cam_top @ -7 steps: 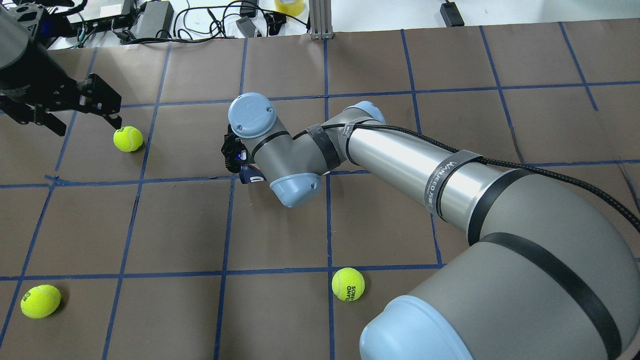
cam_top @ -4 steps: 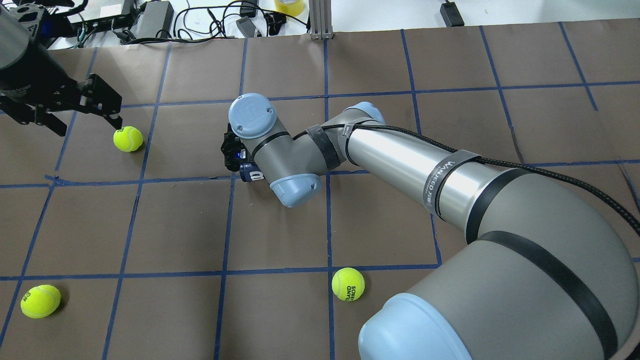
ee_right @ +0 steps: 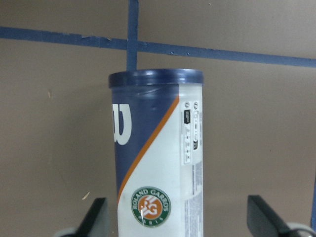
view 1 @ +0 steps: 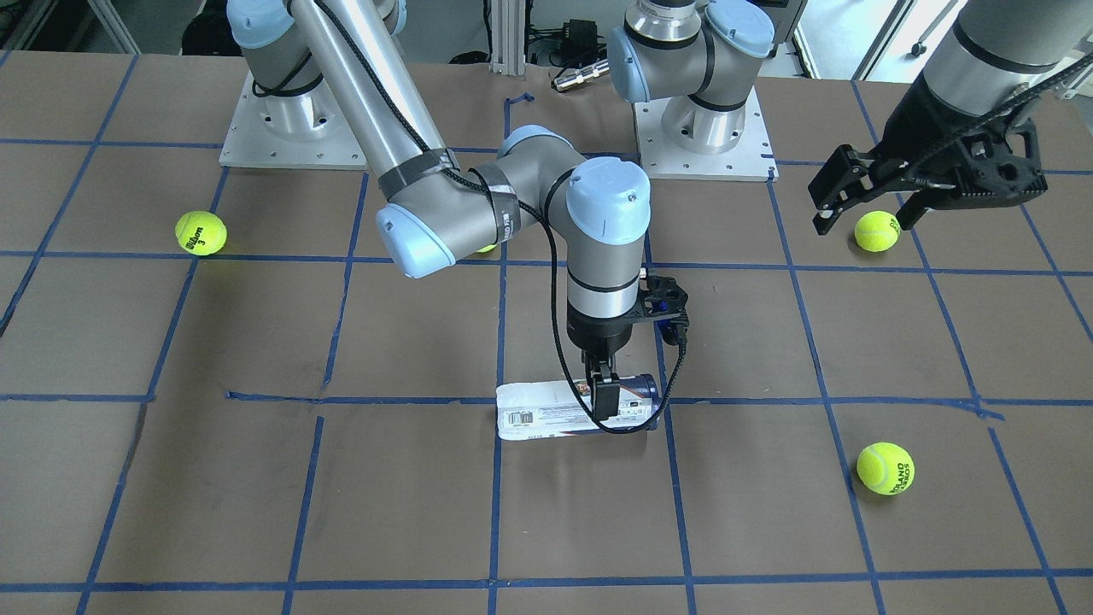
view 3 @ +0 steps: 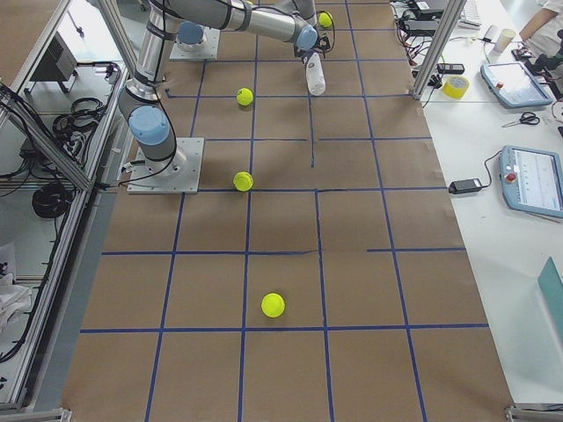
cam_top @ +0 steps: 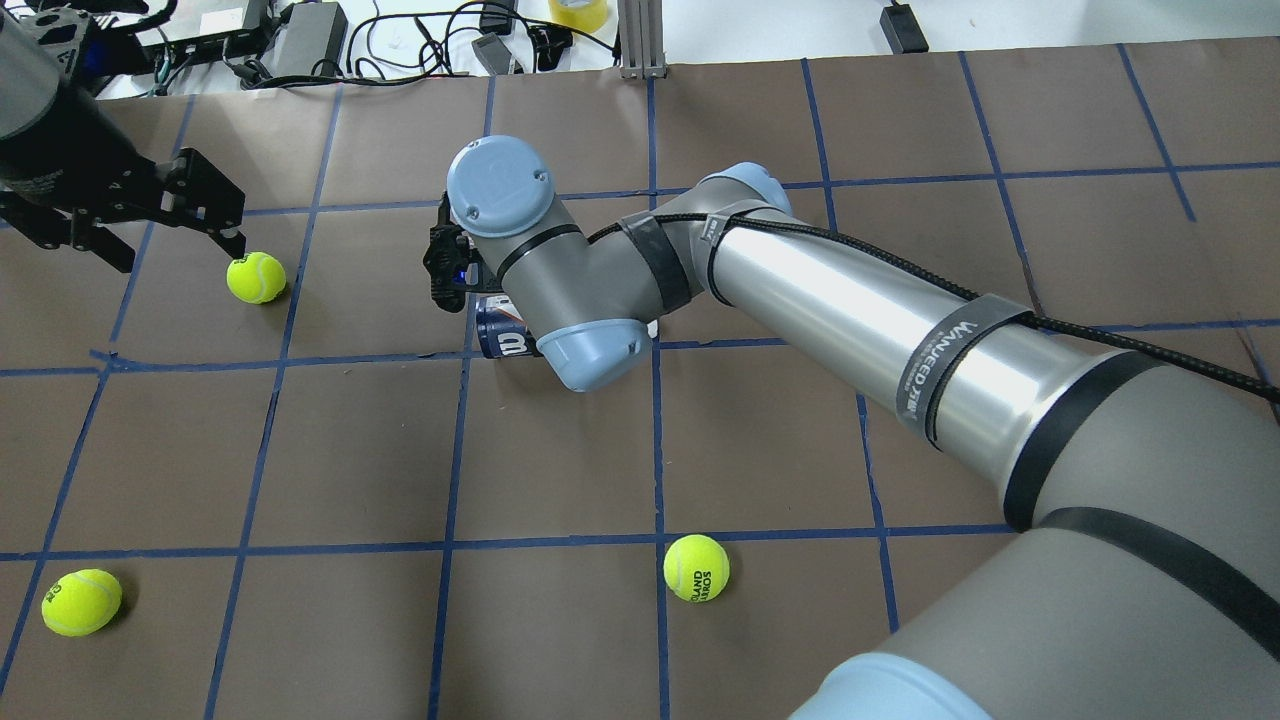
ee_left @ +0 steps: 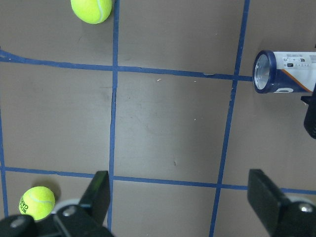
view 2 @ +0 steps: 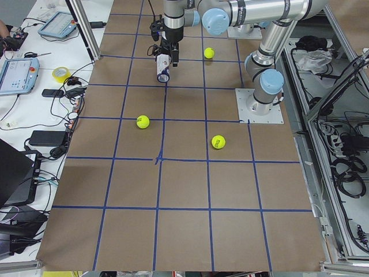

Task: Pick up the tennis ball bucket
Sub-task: 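Release the can lying on its side and raise the right gripper away, then reach the left gripper to the open end of the lying can and grasp it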

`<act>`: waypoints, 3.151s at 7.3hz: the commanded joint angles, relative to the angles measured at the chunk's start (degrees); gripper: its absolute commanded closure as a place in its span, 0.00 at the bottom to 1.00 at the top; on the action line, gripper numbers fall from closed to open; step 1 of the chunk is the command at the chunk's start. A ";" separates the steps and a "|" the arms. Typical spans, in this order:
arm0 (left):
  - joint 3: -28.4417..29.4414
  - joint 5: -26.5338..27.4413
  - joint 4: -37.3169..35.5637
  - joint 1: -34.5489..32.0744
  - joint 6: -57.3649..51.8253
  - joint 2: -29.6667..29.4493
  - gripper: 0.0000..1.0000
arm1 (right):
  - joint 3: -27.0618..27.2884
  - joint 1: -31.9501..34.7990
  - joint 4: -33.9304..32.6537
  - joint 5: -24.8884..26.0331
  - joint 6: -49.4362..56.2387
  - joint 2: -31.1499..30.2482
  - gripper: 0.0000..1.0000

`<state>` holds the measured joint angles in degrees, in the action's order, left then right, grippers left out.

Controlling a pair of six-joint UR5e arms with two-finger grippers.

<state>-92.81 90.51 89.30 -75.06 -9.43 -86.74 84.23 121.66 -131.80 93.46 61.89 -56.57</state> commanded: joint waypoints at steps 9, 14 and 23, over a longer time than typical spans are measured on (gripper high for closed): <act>-10.44 -18.39 -16.40 -0.35 0.11 -7.89 0.00 | 0.50 -23.72 26.22 -10.49 -3.86 -22.87 0.01; -11.78 -31.52 -23.98 -0.44 -0.07 -16.24 0.00 | 0.85 -26.82 31.51 -6.21 -24.42 -29.55 0.00; -18.28 -37.77 -31.55 -5.17 -1.74 -24.17 0.00 | 0.76 -29.19 41.18 -3.29 -50.53 -33.43 0.00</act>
<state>-110.71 52.74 58.20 -78.77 -11.11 -110.82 85.08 93.02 -91.24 90.16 13.36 -89.70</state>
